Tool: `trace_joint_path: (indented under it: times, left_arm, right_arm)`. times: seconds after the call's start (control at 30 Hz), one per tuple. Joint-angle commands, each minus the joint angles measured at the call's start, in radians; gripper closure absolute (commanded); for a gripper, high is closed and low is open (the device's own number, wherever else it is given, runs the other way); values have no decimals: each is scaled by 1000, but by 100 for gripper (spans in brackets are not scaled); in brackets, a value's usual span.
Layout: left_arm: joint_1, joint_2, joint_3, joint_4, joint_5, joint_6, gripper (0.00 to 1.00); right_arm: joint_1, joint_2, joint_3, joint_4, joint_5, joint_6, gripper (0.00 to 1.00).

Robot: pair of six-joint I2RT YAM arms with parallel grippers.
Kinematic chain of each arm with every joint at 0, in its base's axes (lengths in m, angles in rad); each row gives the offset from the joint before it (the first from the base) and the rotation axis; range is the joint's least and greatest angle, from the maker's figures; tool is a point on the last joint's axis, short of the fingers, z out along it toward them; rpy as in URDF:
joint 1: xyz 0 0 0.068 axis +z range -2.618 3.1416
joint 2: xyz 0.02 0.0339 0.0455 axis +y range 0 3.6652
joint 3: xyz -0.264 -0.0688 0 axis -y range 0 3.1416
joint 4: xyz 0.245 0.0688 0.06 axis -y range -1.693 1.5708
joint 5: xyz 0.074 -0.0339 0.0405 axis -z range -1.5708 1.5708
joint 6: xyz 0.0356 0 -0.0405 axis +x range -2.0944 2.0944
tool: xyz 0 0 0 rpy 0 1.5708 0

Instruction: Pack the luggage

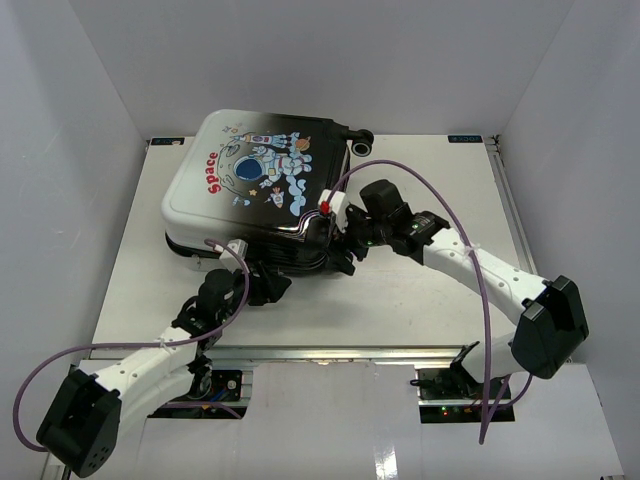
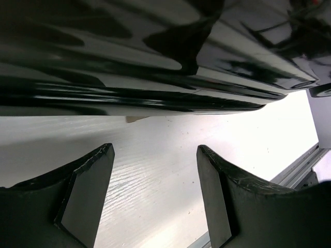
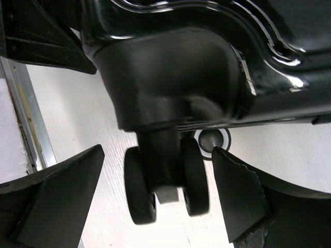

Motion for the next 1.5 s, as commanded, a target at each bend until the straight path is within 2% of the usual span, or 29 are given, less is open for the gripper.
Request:
trace_joint_path:
  times: [0.0, 0.13, 0.3, 0.43, 0.47, 0.57, 0.6, 0.63, 0.77, 1.03, 1.3, 1.47]
  left_arm:
    - [-44, 23, 27, 64, -55, 10, 24]
    - [-58, 27, 29, 69, -92, 18, 24]
    - [-65, 21, 38, 68, -122, 33, 24]
    - [-72, 40, 46, 69, -154, 43, 24]
    - [-74, 44, 47, 69, -161, 44, 24]
    - [-85, 59, 45, 76, -191, 44, 24]
    - [-88, 62, 44, 80, -197, 46, 24]
    - [-92, 65, 46, 82, -202, 49, 25]
    - [-107, 74, 61, 78, -225, 56, 25]
    - [-123, 75, 82, 106, -234, 80, 27]
    - [-156, 195, 128, 141, -309, 116, 37]
    - [-183, 244, 161, 142, -371, 140, 53]
  right_arm:
    - [19, 47, 69, -5, 42, -19, 9]
    - [19, 68, 75, -4, 61, -9, 14]
    - [20, 105, 108, -22, 93, 15, 26]
    - [24, 123, 124, -21, 113, 38, 40]
    - [25, 127, 129, -22, 120, 45, 45]
    - [32, 141, 151, -13, 170, 71, 81]
    - [34, 142, 161, -8, 183, 84, 90]
    - [34, 141, 178, 0, 192, 102, 92]
    - [37, 120, 243, 18, 209, 158, 92]
    - [39, 82, 288, 16, 176, 171, 92]
    - [42, 108, 281, 46, 158, 190, 92]
    - [48, 100, 262, 68, 147, 196, 92]
